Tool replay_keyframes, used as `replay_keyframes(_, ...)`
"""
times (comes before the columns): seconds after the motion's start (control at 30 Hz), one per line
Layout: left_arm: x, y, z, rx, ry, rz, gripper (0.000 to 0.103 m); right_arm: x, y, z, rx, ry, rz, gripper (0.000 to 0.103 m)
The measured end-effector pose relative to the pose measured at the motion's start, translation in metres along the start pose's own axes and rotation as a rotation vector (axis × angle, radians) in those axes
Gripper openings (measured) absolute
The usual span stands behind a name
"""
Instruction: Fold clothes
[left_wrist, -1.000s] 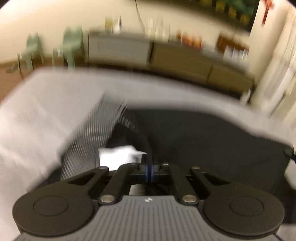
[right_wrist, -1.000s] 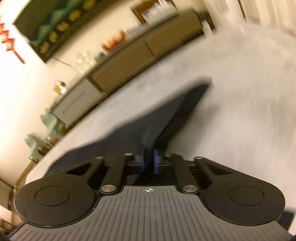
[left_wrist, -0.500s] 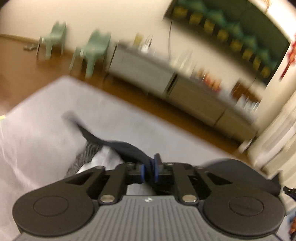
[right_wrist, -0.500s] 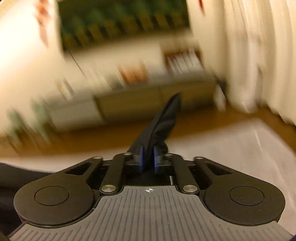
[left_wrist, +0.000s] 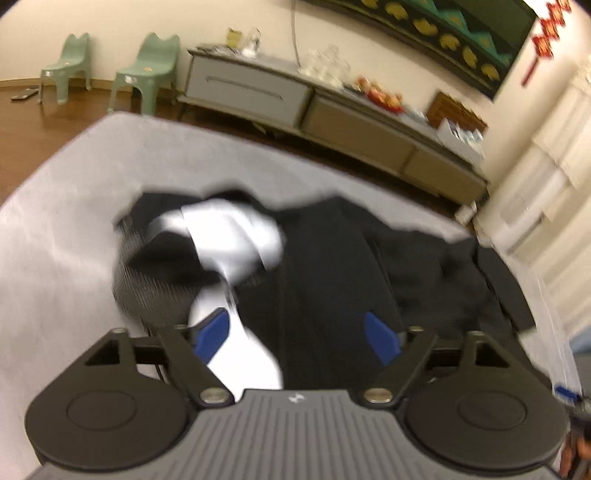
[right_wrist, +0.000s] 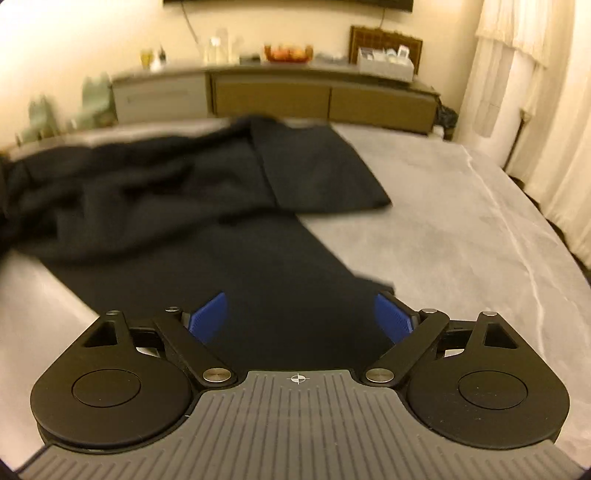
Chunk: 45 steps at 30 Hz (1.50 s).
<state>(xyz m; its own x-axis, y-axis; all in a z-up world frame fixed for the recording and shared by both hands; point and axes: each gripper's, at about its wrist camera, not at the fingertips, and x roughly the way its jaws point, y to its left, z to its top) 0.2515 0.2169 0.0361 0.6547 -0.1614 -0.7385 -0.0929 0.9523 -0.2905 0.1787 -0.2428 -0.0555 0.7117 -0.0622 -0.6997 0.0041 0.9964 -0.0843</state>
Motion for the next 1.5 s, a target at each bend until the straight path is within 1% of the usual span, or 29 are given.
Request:
replay_keyframes(0.13, 0.022, -0.024, -0.043, 0.048, 0.071, 0.034, 0.089, 0.014, 0.0, -0.012, 0.017, 0.06, -0.024, 0.09)
replay_keyframes(0.17, 0.03, -0.03, -0.048, 0.081, 0.061, 0.067, 0.089, 0.018, 0.001, -0.016, 0.022, 0.069, -0.028, 0.084)
replay_keyframes(0.2, 0.037, -0.036, -0.053, 0.115, 0.051, 0.1, 0.087, 0.018, 0.003, -0.02, 0.021, 0.063, -0.017, 0.069)
replay_keyframes(0.23, 0.044, -0.041, -0.057, 0.143, 0.043, 0.13, 0.078, 0.018, 0.004, -0.021, 0.023, 0.056, 0.011, 0.057)
replay_keyframes(0.27, 0.046, -0.041, -0.054, 0.153, 0.039, 0.146, 0.034, 0.019, 0.004, -0.021, 0.028, 0.051, 0.043, 0.03)
replay_keyframes(0.3, 0.049, -0.041, -0.051, 0.163, 0.035, 0.162, 0.015, 0.017, 0.005, -0.021, 0.015, 0.042, 0.042, 0.0)
replay_keyframes(0.37, 0.04, -0.03, -0.037, 0.123, 0.015, 0.145, 0.013, 0.012, 0.008, -0.019, -0.024, 0.021, 0.008, 0.0)
replay_keyframes(0.5, -0.054, 0.028, 0.009, -0.019, -0.205, 0.127, 0.013, -0.031, -0.045, -0.009, 0.133, -0.149, -0.158, 0.0)
replay_keyframes(0.57, -0.089, 0.073, 0.023, -0.114, -0.271, 0.164, 0.013, -0.036, -0.077, -0.012, 0.188, -0.16, -0.288, 0.0)
replay_keyframes(0.63, -0.109, 0.12, 0.031, -0.199, -0.293, 0.221, 0.014, -0.028, -0.095, -0.018, 0.242, -0.108, -0.281, 0.0)
replay_keyframes(0.67, -0.103, 0.136, 0.03, -0.214, -0.257, 0.243, 0.015, -0.023, -0.095, -0.02, 0.261, -0.083, -0.236, 0.006)
replay_keyframes(0.73, -0.087, 0.146, 0.023, -0.21, -0.174, 0.257, 0.016, -0.016, -0.086, -0.023, 0.291, -0.047, -0.113, 0.023)
replay_keyframes(0.77, -0.082, 0.142, 0.017, -0.188, -0.148, 0.245, 0.022, -0.014, -0.077, -0.023, 0.309, -0.034, -0.043, 0.057)
replay_keyframes(0.8, -0.078, 0.136, 0.012, -0.165, -0.129, 0.239, 0.035, -0.012, -0.069, -0.024, 0.327, -0.021, 0.027, 0.082)
replay_keyframes(0.83, -0.077, 0.127, 0.008, -0.136, -0.131, 0.25, 0.045, -0.01, -0.06, -0.024, 0.311, -0.013, 0.043, 0.087)
replay_keyframes(0.87, -0.077, 0.117, 0.003, -0.113, -0.137, 0.263, 0.066, -0.008, -0.05, -0.025, 0.279, -0.007, 0.034, 0.089)
replay_keyframes(0.9, -0.079, 0.108, -0.002, -0.108, -0.154, 0.276, 0.08, -0.006, -0.041, -0.026, 0.246, -0.001, 0.026, 0.089)
replay_keyframes(0.93, -0.081, 0.102, -0.008, -0.108, -0.161, 0.267, 0.083, -0.004, -0.036, -0.026, 0.223, 0.002, 0.026, 0.089)
replay_keyframes(1.03, -0.077, 0.083, -0.024, -0.086, -0.128, 0.201, 0.088, 0.0, -0.028, -0.029, 0.163, 0.008, 0.038, 0.088)
replay_keyframes(1.1, -0.066, 0.07, -0.033, -0.056, -0.089, 0.167, 0.098, 0.002, -0.022, -0.03, 0.124, 0.011, 0.047, 0.072)
replay_keyframes(1.13, -0.059, 0.062, -0.037, -0.037, -0.066, 0.155, 0.098, 0.004, -0.019, -0.031, 0.104, 0.013, 0.051, 0.065)
replay_keyframes(1.17, -0.047, 0.054, -0.043, -0.005, -0.035, 0.166, 0.098, 0.005, -0.017, -0.032, 0.084, 0.015, 0.055, 0.047)
replay_keyframes(1.2, -0.035, 0.049, -0.046, 0.028, -0.015, 0.195, 0.097, 0.007, -0.014, -0.032, 0.064, 0.016, 0.059, 0.018)
replay_keyframes(1.23, -0.023, 0.044, -0.05, 0.061, 0.005, 0.225, 0.095, 0.006, -0.01, -0.033, 0.048, 0.017, 0.064, 0.01)
replay_keyframes(1.27, -0.012, 0.041, -0.054, 0.091, 0.022, 0.255, 0.082, 0.002, -0.011, -0.031, 0.042, 0.0, 0.045, 0.007)
replay_keyframes(1.3, -0.005, 0.041, -0.055, 0.114, 0.033, 0.287, 0.056, -0.002, -0.015, -0.03, 0.04, -0.026, 0.015, 0.004)
replay_keyframes(1.37, 0.002, 0.047, -0.056, 0.135, 0.043, 0.34, 0.028, -0.011, -0.022, -0.026, 0.035, -0.076, -0.046, 0.004)
replay_keyframes(1.4, 0.002, 0.054, -0.055, 0.133, 0.039, 0.36, 0.021, -0.016, -0.025, -0.024, 0.033, -0.102, -0.077, 0.004)
replay_keyframes(1.5, -0.005, 0.076, -0.051, 0.118, 0.024, 0.429, 0.013, -0.028, -0.078, -0.024, 0.164, -0.138, -0.209, 0.004)
